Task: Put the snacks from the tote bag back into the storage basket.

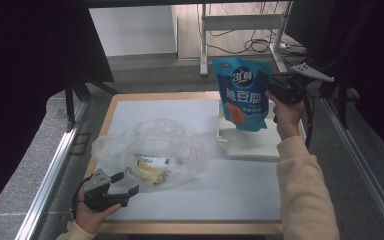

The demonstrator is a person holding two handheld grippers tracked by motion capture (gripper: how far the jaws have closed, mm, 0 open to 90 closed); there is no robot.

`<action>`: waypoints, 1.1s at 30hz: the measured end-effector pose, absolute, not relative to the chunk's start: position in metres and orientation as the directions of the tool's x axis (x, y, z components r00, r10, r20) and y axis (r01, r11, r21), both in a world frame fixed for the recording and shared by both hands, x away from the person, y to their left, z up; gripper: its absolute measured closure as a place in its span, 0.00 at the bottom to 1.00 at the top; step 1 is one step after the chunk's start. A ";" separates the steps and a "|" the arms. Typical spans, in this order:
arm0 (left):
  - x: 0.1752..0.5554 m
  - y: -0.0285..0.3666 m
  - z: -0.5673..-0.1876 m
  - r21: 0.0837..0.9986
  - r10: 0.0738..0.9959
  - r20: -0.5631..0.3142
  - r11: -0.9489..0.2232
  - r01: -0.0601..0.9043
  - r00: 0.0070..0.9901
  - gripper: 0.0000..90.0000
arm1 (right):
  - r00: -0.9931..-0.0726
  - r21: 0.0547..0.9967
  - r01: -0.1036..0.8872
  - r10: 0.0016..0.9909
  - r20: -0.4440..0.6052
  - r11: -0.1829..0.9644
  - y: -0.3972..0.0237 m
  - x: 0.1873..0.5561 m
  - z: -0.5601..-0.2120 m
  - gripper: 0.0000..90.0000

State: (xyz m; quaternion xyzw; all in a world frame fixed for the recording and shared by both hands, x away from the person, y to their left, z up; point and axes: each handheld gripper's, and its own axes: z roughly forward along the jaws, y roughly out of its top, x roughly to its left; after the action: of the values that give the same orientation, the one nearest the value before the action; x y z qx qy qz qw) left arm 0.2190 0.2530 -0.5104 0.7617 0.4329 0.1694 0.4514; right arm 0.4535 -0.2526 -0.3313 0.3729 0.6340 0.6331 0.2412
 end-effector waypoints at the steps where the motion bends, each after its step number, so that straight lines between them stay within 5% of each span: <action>1: 0.219 0.253 -0.510 0.834 0.812 -0.132 -0.218 0.507 0.568 0.25 | -0.605 0.982 0.171 0.778 0.170 -0.082 -0.252 0.455 -0.333 0.99; 33: 0.219 0.251 -0.511 0.833 0.812 -0.126 -0.226 0.506 0.570 0.25 | -0.551 0.974 0.224 0.823 0.136 -0.011 -0.282 0.480 -0.372 0.94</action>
State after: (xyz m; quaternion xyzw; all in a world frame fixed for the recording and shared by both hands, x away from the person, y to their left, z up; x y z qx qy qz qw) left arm 0.2192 0.2513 -0.5112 0.7640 0.4313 0.1710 0.4485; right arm 0.4796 -0.2820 -0.3720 0.3995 0.6555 0.5881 0.2547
